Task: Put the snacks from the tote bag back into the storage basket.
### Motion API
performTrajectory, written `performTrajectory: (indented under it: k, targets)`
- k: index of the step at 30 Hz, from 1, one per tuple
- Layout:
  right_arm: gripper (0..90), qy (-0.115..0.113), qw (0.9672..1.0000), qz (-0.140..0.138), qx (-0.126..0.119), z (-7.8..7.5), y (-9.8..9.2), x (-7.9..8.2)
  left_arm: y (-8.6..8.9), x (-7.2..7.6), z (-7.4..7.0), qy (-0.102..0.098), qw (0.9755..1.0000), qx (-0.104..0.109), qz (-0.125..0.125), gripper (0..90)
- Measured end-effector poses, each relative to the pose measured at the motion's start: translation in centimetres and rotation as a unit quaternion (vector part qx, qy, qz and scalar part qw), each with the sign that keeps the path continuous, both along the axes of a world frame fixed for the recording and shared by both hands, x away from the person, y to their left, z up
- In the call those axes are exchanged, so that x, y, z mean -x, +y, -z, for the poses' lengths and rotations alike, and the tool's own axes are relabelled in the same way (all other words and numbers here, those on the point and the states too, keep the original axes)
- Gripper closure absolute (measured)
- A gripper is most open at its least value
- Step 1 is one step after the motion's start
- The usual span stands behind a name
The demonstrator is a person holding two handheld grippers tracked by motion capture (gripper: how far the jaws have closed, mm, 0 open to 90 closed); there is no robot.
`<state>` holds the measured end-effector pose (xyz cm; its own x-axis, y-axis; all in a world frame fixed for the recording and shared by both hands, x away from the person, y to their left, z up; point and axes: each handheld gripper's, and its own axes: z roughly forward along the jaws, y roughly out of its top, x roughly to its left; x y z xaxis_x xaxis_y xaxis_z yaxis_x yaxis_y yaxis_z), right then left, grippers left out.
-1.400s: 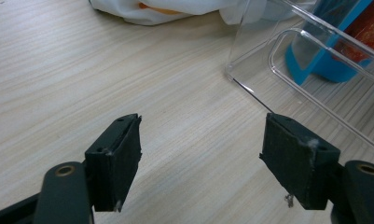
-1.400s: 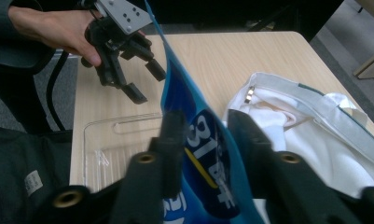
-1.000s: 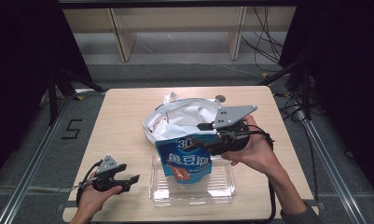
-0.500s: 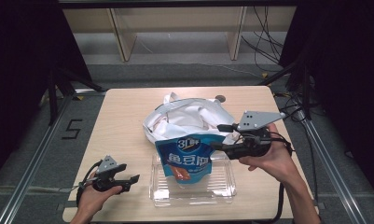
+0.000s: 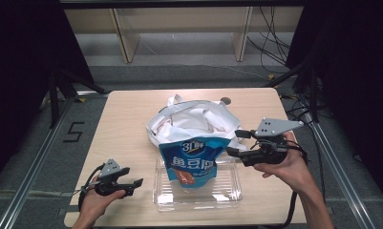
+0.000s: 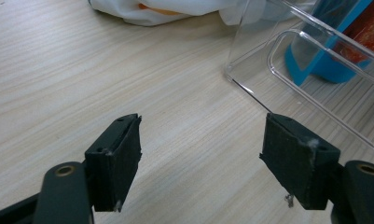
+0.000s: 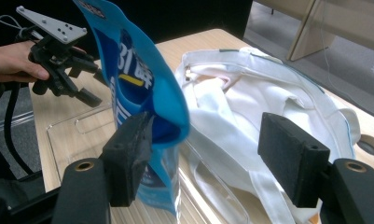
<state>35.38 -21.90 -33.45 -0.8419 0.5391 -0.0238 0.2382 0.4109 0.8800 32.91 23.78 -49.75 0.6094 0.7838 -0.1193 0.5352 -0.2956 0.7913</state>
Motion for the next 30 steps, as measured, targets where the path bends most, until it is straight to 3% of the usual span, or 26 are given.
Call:
performTrajectory:
  k: [1,2,6,7,8,9,10,13,14,15,16,17,19,20,22,23,25,26,27,29,30]
  targets:
    - [34.1,0.007,1.0000,0.007,-0.003,0.2,-0.2,0.0,0.0,0.0,0.0,-0.002,1.0000,0.000,-0.002,27.7]
    - [33.6,-0.006,1.0000,0.004,-0.003,0.3,-0.4,-0.1,0.1,0.0,0.0,0.001,1.0000,-0.009,0.001,27.7]
    - [31.6,0.020,0.9997,0.010,0.002,0.7,-1.2,0.0,-0.1,-0.1,-0.1,-0.004,1.0000,-0.005,0.003,27.7]
    - [31.2,0.015,0.9998,0.014,0.001,0.8,-1.3,0.0,0.0,-0.1,0.0,-0.003,1.0000,-0.006,0.003,27.7]
    - [30.3,0.013,0.9994,0.031,-0.006,1.1,-1.4,0.0,0.2,-0.1,-0.1,0.003,0.9999,-0.014,0.007,27.7]
    - [30.3,0.013,0.9994,0.031,-0.006,1.1,-1.4,0.0,0.3,-0.1,-0.1,0.005,0.9996,-0.023,0.013,27.7]
    - [30.2,0.016,0.9994,0.032,-0.003,1.2,-1.5,0.1,0.0,0.0,0.0,-0.003,1.0000,-0.004,0.001,27.6]
    - [29.2,0.015,0.9993,0.032,0.009,1.5,-1.7,0.2,0.2,0.1,-0.1,-0.006,0.9999,-0.008,0.002,27.7]
    - [29.0,0.011,0.9991,0.041,0.000,1.8,-1.6,0.2,0.2,0.0,-0.1,-0.006,0.9999,-0.008,0.002,27.7]
    - [28.6,0.021,0.9990,0.040,0.003,1.8,-1.7,0.4,0.1,0.1,0.0,-0.009,0.9999,-0.007,-0.001,27.6]
    - [28.2,0.017,0.9991,0.039,0.006,1.9,-1.8,0.3,0.0,0.1,0.0,-0.008,1.0000,-0.004,0.000,27.6]
    - [28.0,0.016,0.9988,0.046,0.002,2.0,-1.8,0.4,0.2,0.1,0.0,0.002,0.9999,-0.015,0.005,27.6]
    - [27.9,0.012,0.9987,0.050,0.001,2.5,-2.0,0.3,0.1,0.0,0.0,-0.005,0.9999,-0.011,0.006,27.6]
    - [27.9,0.026,0.9982,0.055,0.000,2.6,-2.0,0.5,0.0,0.1,0.0,-0.003,1.0000,-0.005,0.003,27.6]
    - [27.5,0.024,0.9982,0.055,0.008,3.1,-2.4,0.4,0.0,0.0,0.0,-0.001,0.9999,-0.011,0.006,27.5]
    - [27.4,0.029,0.9978,0.060,0.007,3.4,-2.5,0.4,0.2,0.0,-0.1,0.001,0.9996,-0.025,0.015,27.5]
    - [27.0,0.031,0.9974,0.065,0.006,4.0,-2.6,0.4,0.1,0.0,-0.1,-0.001,0.9997,-0.020,0.011,27.6]
    - [26.8,0.043,0.9969,0.066,0.008,4.1,-2.7,0.5,0.1,0.0,-0.1,-0.001,0.9997,-0.021,0.012,27.5]
    - [26.8,0.042,0.9967,0.068,0.011,4.3,-2.7,0.4,-0.1,0.1,0.0,0.002,1.0000,-0.007,0.004,27.5]
    - [26.6,0.037,0.9969,0.069,0.008,4.7,-2.6,0.4,-0.1,0.0,0.0,-0.004,0.9999,-0.007,0.006,27.5]
    - [26.5,0.048,0.9965,0.067,0.013,4.7,-2.7,0.4,-0.1,0.1,0.0,-0.004,1.0000,-0.006,0.006,27.5]
